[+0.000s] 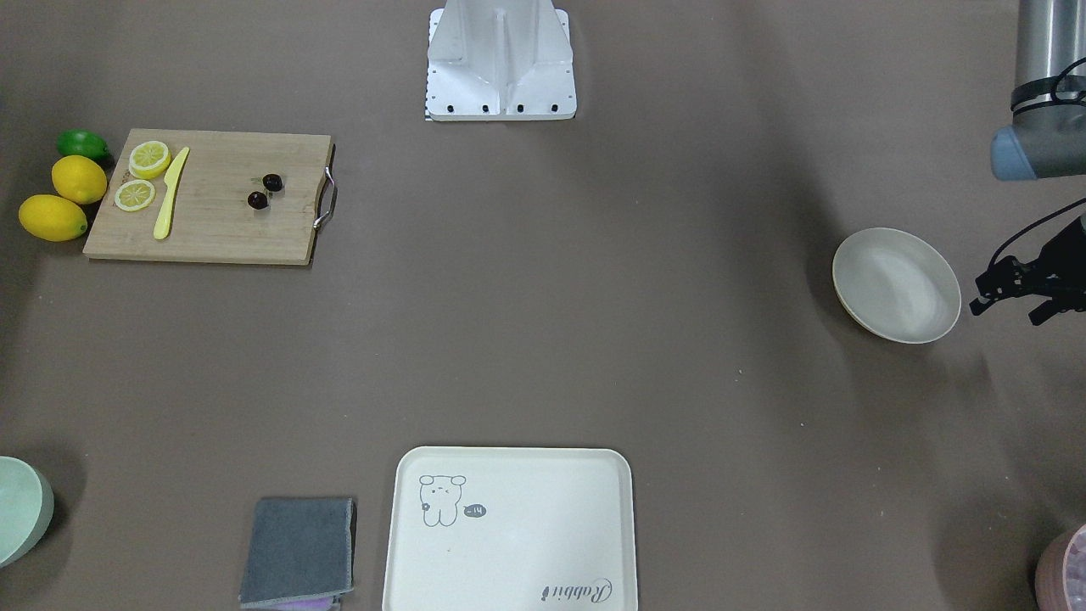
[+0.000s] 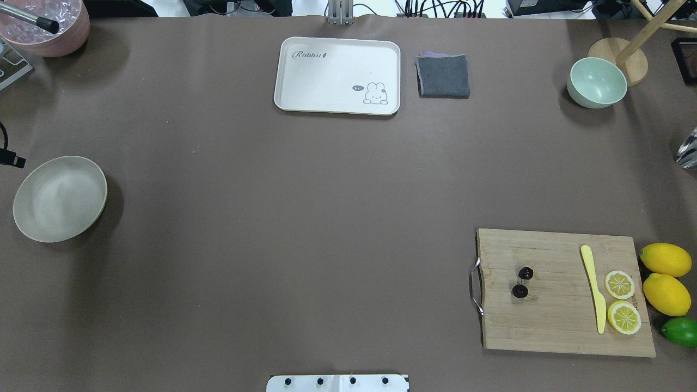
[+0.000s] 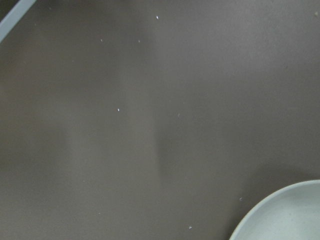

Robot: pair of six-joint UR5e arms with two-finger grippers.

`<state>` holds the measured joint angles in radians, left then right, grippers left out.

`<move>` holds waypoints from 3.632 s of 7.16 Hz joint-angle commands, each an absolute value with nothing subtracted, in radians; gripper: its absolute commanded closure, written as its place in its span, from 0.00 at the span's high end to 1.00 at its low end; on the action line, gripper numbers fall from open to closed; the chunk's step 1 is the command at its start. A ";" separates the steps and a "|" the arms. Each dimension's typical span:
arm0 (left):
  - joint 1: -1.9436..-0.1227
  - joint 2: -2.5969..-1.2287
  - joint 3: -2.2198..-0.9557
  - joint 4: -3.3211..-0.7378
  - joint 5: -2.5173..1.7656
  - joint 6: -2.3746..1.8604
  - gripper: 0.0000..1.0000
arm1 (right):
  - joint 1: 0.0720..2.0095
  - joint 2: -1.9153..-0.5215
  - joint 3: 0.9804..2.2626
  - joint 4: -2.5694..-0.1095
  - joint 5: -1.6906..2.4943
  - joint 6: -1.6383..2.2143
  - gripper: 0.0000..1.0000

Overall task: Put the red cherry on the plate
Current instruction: 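Reach the left gripper to the white plate and grasp its rim, then slide the white plate with the left gripper toward the table center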

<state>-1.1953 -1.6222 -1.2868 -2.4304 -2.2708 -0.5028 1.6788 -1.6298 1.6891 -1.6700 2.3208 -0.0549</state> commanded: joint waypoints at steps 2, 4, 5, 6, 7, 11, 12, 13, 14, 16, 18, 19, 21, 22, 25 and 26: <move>-1.145 -1.617 -1.285 -2.436 -2.281 -0.508 0.97 | 1.680 -1.629 1.689 -1.669 2.319 -0.054 1.00; -1.117 -1.617 -1.287 -2.436 -2.283 -0.508 0.87 | 1.680 -1.629 1.690 -1.669 2.319 -0.054 1.00; -1.115 -1.615 -1.289 -2.437 -2.284 -0.508 0.49 | 1.680 -1.629 1.690 -1.669 2.319 -0.054 1.00; -1.115 -1.614 -1.287 -2.437 -2.301 -0.506 0.11 | 1.680 -1.631 1.690 -1.669 2.319 -0.054 1.00; -1.115 -1.612 -1.292 -2.437 -2.350 -0.503 0.00 | 1.680 -1.631 1.690 -1.669 2.319 -0.054 1.00; -1.130 -1.612 -1.293 -2.433 -2.388 -0.503 0.00 | 1.680 -1.631 1.690 -1.669 2.321 -0.054 1.00; -1.170 -1.626 -1.292 -2.421 -2.455 -0.508 0.00 | 1.680 -1.631 1.690 -1.669 2.321 -0.054 1.00; -1.224 -1.640 -1.292 -2.393 -2.529 -0.508 0.00 | 1.680 -1.631 1.690 -1.669 2.321 -0.054 1.00; -1.282 -1.675 -1.293 -2.334 -2.599 -0.508 0.00 | 1.680 -1.631 1.690 -1.669 2.321 -0.054 1.00; -1.298 -1.732 -1.293 -2.295 -2.648 -0.521 0.00 | 1.680 -1.629 1.692 -1.667 2.321 -0.055 1.00; -1.266 -1.858 -1.305 -2.296 -2.643 -0.770 0.00 | 1.680 -1.628 1.698 -1.667 2.322 -0.055 1.00; -1.184 -1.903 -1.356 -2.299 -2.622 -0.946 0.00 | 1.680 -1.628 1.703 -1.667 2.321 -0.054 1.00; -0.978 -1.969 -1.481 -2.299 -2.429 -1.243 0.00 | 1.678 -1.628 1.703 -1.667 2.322 -0.052 1.00; -0.886 -2.009 -1.515 -2.299 -2.320 -1.358 0.00 | 1.678 -1.626 1.706 -1.667 2.322 -0.054 1.00; -0.631 -2.097 -1.529 -2.301 -2.047 -1.528 0.00 | 1.680 -1.628 1.713 -1.667 2.350 -0.055 1.00; -0.580 -2.097 -1.534 -2.301 -1.993 -1.529 0.00 | 1.680 -1.628 1.716 -1.667 2.350 -0.054 1.00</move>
